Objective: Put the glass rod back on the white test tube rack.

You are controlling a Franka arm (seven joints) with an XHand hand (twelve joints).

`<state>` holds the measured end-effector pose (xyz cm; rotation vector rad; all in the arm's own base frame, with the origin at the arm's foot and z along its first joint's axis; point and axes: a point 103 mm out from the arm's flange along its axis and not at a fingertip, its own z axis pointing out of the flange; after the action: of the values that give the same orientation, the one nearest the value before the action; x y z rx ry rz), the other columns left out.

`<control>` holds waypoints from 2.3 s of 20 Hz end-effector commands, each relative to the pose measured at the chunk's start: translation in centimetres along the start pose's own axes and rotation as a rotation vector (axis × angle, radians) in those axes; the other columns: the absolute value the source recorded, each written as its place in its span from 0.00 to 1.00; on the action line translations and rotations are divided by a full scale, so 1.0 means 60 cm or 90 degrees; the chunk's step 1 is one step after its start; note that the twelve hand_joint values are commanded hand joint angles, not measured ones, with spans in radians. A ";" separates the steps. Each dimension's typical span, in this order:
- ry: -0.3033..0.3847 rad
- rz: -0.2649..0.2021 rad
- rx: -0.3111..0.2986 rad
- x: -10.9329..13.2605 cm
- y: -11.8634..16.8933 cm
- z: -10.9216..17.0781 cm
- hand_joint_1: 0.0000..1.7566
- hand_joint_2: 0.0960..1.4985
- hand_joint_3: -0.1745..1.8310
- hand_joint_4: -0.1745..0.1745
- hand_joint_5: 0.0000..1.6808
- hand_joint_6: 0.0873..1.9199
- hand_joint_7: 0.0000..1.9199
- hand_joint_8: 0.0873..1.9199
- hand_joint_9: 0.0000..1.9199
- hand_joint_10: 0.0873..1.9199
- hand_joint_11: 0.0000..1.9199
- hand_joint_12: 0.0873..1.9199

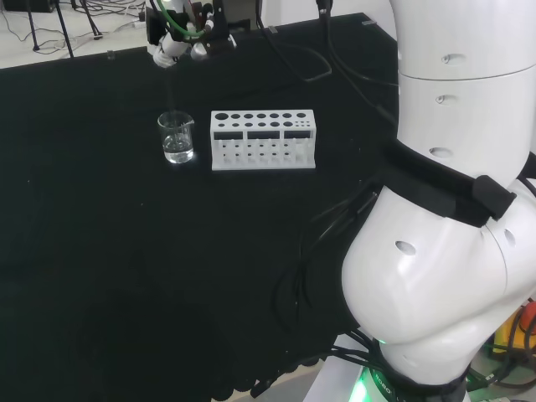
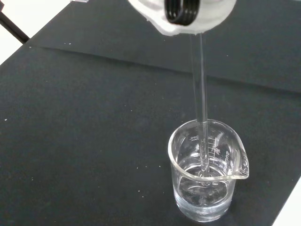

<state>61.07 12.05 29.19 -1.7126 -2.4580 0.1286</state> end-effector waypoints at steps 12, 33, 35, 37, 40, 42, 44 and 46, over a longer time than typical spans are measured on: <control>0.032 0.005 -0.039 -0.003 -0.013 -0.035 0.74 0.62 0.16 0.00 0.75 0.07 0.61 0.50 0.86 0.36 0.68 0.46; 0.031 0.100 -0.075 -0.111 -0.124 -0.142 0.74 0.62 0.15 0.00 0.75 0.07 0.61 0.50 0.86 0.36 0.68 0.47; 0.032 0.113 -0.080 -0.125 -0.133 -0.136 0.74 0.62 0.15 0.00 0.75 0.07 0.61 0.50 0.86 0.36 0.68 0.47; 0.035 0.124 -0.081 -0.140 -0.141 -0.131 0.74 0.63 0.15 0.00 0.75 0.07 0.61 0.50 0.86 0.36 0.68 0.47; 0.034 0.140 -0.082 -0.165 -0.157 -0.130 0.74 0.63 0.15 0.00 0.75 0.07 0.61 0.50 0.86 0.36 0.68 0.47; 0.035 0.152 -0.085 -0.182 -0.168 -0.133 0.74 0.63 0.15 0.00 0.75 0.07 0.61 0.50 0.86 0.36 0.68 0.47; 0.039 0.170 -0.087 -0.209 -0.186 -0.137 0.74 0.63 0.15 0.00 0.75 0.07 0.61 0.50 0.86 0.36 0.68 0.47; 0.040 0.181 -0.088 -0.228 -0.199 -0.137 0.74 0.63 0.15 0.00 0.75 0.07 0.61 0.50 0.86 0.36 0.68 0.47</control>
<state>56.82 -1.99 37.87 -2.0338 -2.2571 -0.0561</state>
